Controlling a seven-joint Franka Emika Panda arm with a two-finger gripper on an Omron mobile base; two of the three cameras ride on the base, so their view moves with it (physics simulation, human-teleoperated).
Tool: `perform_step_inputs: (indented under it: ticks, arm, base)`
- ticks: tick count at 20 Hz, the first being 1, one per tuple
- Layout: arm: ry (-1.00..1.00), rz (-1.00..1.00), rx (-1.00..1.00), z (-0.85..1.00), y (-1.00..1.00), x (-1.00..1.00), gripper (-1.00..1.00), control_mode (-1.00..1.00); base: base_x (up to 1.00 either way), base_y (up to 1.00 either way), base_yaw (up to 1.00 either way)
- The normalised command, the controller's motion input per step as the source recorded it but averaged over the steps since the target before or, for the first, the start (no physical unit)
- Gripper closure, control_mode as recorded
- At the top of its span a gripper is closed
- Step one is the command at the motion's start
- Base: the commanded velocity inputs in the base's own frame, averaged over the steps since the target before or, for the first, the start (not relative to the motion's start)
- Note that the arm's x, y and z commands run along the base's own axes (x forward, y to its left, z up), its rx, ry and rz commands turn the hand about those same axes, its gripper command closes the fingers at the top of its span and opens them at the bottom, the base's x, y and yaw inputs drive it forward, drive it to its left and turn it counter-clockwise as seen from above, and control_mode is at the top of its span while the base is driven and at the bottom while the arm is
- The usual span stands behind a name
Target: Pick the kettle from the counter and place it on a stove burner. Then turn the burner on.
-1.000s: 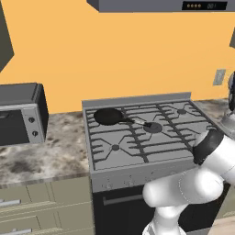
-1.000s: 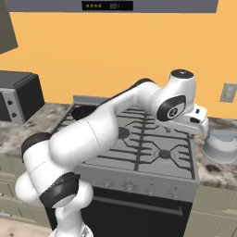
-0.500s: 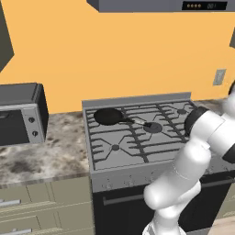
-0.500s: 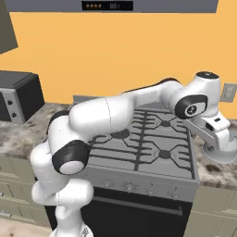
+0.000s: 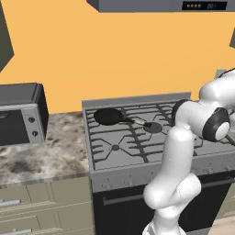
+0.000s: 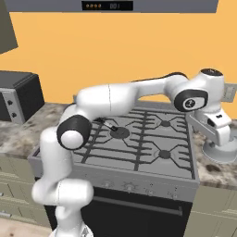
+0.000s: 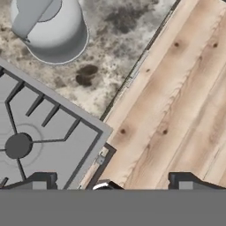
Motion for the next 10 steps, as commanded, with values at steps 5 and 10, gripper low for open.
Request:
perform_step_inputs:
  ticks: [5, 10]
  arm:
    - [-0.1, -0.05, 0.0, -0.24, -0.09, 0.51, -1.0, -1.0]
    - [-0.25, -0.09, 0.0, -0.14, -0.35, 0.33, -1.0, -1.0]
  base:
    - [0.0, 0.0, 0.0]
    - [0.0, 0.0, 0.0]
